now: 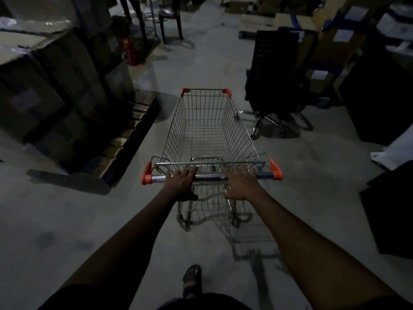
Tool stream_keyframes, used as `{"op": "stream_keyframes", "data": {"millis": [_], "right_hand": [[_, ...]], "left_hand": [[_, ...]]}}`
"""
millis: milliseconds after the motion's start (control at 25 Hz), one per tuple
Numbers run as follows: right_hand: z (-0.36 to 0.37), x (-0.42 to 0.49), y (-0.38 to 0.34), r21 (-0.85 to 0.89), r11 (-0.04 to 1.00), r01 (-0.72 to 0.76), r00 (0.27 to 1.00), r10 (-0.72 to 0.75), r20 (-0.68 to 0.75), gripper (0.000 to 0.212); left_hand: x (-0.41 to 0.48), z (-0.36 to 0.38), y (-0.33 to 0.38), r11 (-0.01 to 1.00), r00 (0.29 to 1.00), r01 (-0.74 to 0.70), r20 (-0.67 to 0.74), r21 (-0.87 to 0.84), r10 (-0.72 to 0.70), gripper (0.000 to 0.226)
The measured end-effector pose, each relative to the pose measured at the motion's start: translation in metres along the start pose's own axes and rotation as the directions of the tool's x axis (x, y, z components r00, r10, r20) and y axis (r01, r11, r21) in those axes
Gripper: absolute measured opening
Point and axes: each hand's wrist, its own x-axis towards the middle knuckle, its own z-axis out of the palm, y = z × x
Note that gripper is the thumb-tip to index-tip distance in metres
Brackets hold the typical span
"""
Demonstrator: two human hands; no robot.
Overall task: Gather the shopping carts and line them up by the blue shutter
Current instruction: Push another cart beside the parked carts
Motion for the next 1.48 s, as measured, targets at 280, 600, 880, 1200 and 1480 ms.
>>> {"op": "stream_keyframes", "data": {"millis": [280, 600, 880, 1200, 1480], "right_hand": [[-0.018, 0.04, 0.003, 0.046, 0.996, -0.074, 0.995, 0.07, 0.065, 0.042], [-0.003, 0.036, -0.002, -0.006, 0.985, -0.172, 0.976, 0.17, -0.134, 0.033], [0.014, -0.025, -0.028, 0.074, 0.971, -0.228, 0.967, 0.235, -0.101, 0.028], [0.06, -0.168, -0.078, 0.181, 0.898, -0.4, 0.907, 0.416, -0.06, 0.025], [0.108, -0.265, -0.139, 0.297, 0.76, -0.577, 0.781, 0.621, -0.072, 0.024]], "left_hand": [[0.051, -0.01, -0.017, 0.99, 0.992, -0.116, 0.046, -0.084, 0.12, 0.036], [0.048, -0.004, -0.011, 0.992, 0.989, -0.126, -0.08, -0.027, 0.123, 0.027], [0.004, 0.003, -0.008, 0.969, 0.968, -0.239, -0.059, 0.063, 0.243, 0.028], [-0.094, 0.029, 0.026, 0.868, 0.886, -0.456, 0.008, 0.196, 0.464, 0.025], [-0.147, 0.057, 0.042, 0.702, 0.741, -0.648, 0.034, 0.294, 0.67, 0.029]]}}
